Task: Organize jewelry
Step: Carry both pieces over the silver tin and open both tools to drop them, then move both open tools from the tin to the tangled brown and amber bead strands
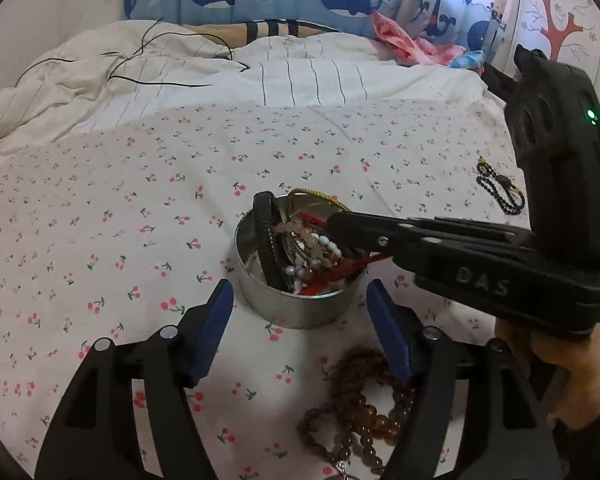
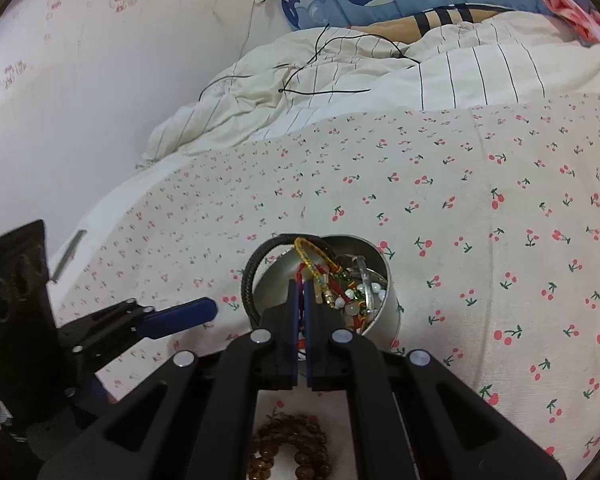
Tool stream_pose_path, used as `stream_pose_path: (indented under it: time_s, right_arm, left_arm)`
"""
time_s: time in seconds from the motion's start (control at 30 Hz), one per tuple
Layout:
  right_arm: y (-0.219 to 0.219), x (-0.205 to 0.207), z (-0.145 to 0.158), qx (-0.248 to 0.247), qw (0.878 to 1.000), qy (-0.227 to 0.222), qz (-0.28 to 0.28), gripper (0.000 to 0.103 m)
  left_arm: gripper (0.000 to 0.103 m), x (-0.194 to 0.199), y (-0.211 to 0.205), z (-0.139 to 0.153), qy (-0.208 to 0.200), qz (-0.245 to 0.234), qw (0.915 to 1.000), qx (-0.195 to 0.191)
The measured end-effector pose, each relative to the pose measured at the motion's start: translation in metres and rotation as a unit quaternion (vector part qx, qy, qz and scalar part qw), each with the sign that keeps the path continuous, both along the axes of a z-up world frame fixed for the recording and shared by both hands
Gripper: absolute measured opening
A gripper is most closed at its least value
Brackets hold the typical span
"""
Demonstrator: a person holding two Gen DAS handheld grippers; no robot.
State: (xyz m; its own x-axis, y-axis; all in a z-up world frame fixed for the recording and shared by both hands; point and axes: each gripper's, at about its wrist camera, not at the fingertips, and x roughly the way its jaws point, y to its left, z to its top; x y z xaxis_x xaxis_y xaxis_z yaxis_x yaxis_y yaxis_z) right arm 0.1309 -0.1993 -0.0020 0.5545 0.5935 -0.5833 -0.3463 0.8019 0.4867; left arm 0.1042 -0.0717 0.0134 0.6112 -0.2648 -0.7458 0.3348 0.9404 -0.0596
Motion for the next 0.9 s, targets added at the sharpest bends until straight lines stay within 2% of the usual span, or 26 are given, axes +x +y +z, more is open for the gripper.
stream_pose_path:
  time_s: [0.13, 0.27, 0.43, 0.6, 0.7, 0.9]
  right_arm:
    - [0.003, 0.002, -0.006, -0.016, 1.0, 0.008, -0.002, 0.003]
    - [0.004, 0.003, -0.013, -0.018, 1.0, 0.02, -0.007, 0.024]
    - [0.003, 0.002, -0.01, -0.015, 1.0, 0.016, -0.007, 0.033]
    - [0.001, 0.0, -0.001, -0.014, 1.0, 0.006, -0.006, 0.036]
    - [0.001, -0.001, 0.007, -0.007, 1.0, -0.003, -0.002, 0.043]
    - [0.003, -0.004, 0.017, 0.008, 1.0, -0.011, 0.008, 0.045]
  left_arm:
    - [0.068, -0.006, -0.002, 0.006, -0.022, 0.003, 0.9996, 0.02]
    - [0.07, -0.006, -0.002, 0.009, -0.036, 0.012, 0.9985, 0.039]
    - [0.071, -0.006, 0.0, 0.012, -0.045, 0.018, 0.9981, 0.038]
    - [0.072, -0.009, -0.002, 0.017, -0.063, 0.02, 0.9968, 0.045]
    - [0.073, -0.01, -0.004, 0.018, -0.07, 0.015, 0.9961, 0.053]
    - [0.073, -0.012, -0.009, 0.017, -0.073, 0.008, 0.9956, 0.058]
